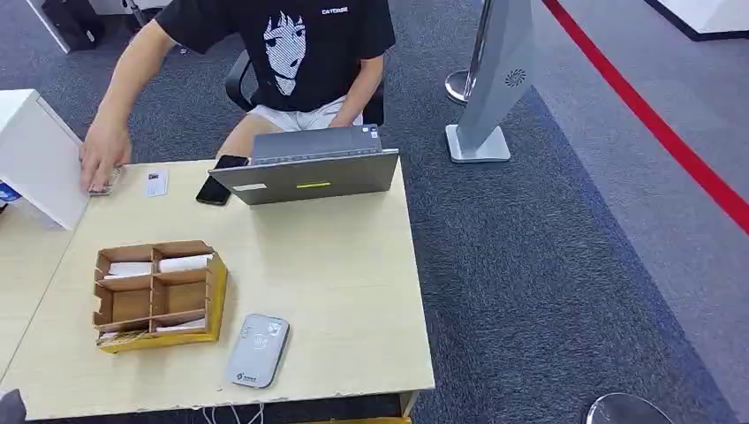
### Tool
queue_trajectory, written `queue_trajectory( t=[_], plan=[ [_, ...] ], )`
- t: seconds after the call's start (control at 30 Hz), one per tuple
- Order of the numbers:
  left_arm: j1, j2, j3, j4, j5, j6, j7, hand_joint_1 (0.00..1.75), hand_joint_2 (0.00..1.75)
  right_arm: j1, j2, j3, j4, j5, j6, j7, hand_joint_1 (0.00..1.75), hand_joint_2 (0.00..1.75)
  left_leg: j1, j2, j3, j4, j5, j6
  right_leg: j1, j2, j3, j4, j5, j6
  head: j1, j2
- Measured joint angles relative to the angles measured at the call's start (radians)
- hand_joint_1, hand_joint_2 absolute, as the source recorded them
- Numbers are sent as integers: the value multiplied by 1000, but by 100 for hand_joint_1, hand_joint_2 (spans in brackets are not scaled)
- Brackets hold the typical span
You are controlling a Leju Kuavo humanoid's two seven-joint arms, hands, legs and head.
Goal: Pass the card to the sensor for recognition and then transmit it.
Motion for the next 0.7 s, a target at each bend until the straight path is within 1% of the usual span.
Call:
queue_trajectory(
  t=[0.03, 0.07, 0.1, 0.13, 0.17, 0.2, 0.27, 0.33, 0.4, 0.43, 0.47, 0.5, 0.53, 0.57, 0.6, 0.67, 0.7],
  plan=[
    [0, -19, 27, 12, -5, -47, -1, 0, 175, 1, 0, -5, 0, 0, 0, -1, 0, 175, 0, 1, 0, 0, 0, 0, 0, 1, 0, 0, 1, -1, 0, 0],
    [-8, -40, 53, 27, 4, -65, -1, 0, 175, 2, 0, -10, 0, 0, 0, -3, 0, 175, -1, 1, 0, 0, 0, 0, 0, 1, 0, 0, 1, -1, -1, 0],
    [-25, -53, 85, 57, 36, -105, -1, 0, 175, 2, 0, -13, 0, 0, 0, -5, 0, 175, -1, 0, 0, 0, 1, 0, -1, 0, 0, 0, 1, -1, 0, 0],
    [-45, -71, 128, 99, 80, -165, -1, 0, 175, 3, 0, -15, 0, 1, 0, -10, 0, 175, -1, -1, 0, 0, 1, 0, 0, -1, 1, 0, 1, -1, -1, 0],
    [-65, -83, 175, 147, 115, -230, -1, 0, 175, 4, 0, -18, 0, 3, 0, -11, 0, 175, -1, -1, 1, 0, 1, 0, 0, -1, 2, 0, 1, -1, 1, 0],
    [-85, -93, 216, 189, 117, -277, -1, 0, 175, 4, 0, -21, 0, 4, -1, -13, 0, 175, -1, 0, 1, 0, 1, 0, 0, 0, 1, 1, 1, -1, 0, 0],
    [-147, -106, 335, 322, 90, -397, -1, 0, 175, 5, 0, -23, 0, 10, -3, -13, 0, 175, -1, -1, 1, 0, 1, 0, -1, -1, 2, 1, 1, -1, -1, 0],
    [-211, -103, 450, 473, 45, -472, -1, 0, 175, 4, 0, -28, 0, 16, -4, -13, 0, 175, 0, -1, 1, 0, 1, 0, 0, -1, 2, 1, 1, -1, -1, 0],
    [-245, -103, 537, 579, 28, -489, -1, 0, 175, 5, 0, -31, 0, 18, -4, -14, 0, 175, 0, 1, 1, 0, 1, 0, 0, 1, 1, 1, 1, -1, -1, 0],
    [-258, -102, 564, 616, 24, -493, -1, 0, 175, 5, 0, -33, 0, 18, -5, -15, 0, 175, 0, 1, 1, 0, 1, 0, 0, 1, 1, 1, 1, -1, -3, 0],
    [-271, -102, 584, 646, 22, -495, -1, 0, 175, 5, 0, -36, 0, 19, -5, -15, 0, 175, 0, -1, 1, 0, 1, 0, 0, 0, 1, 0, 1, -1, 0, 0],
    [-285, -100, 600, 651, 20, -495, -1, 0, 175, 5, 0, -36, 0, 19, -5, -15, 0, 175, -1, -2, 0, 0, 1, 0, -1, -2, 2, 0, 0, -1, 0, 0],
    [-300, -91, 623, 712, -3, -508, -1, 0, 175, 4, 0, -37, 0, 20, -5, -15, 0, 175, -1, -3, 0, 0, 1, 0, -1, -3, 2, 0, 0, -1, 0, 0],
    [-321, -75, 649, 809, -34, -518, -1, 0, 175, 4, 0, -37, 0, 21, -3, -15, 0, 175, -2, -3, 0, 0, 1, 0, -1, -3, 2, 0, 0, -1, 0, 0],
    [-335, -57, 672, 875, -59, -518, 0, 0, 175, 4, 0, -38, 0, 21, -2, -15, 0, 175, -1, -3, 0, 0, 1, 0, -1, -2, 2, 0, 0, -1, -1, 0],
    [-358, -40, 703, 974, -73, -512, -1, 0, 175, 4, 0, -40, 0, 22, 0, -15, 0, 175, -2, -2, 0, 0, 1, 0, -1, -2, 1, 0, 1, -1, 0, 0],
    [-375, -18, 717, 1053, -81, -497, -1, 0, 175, 4, 0, -40, 0, 23, 1, -13, 0, 175, -2, -3, 1, 0, 1, 0, -1, -2, 2, 0, 0, -1, -1, 0]
  ],
)
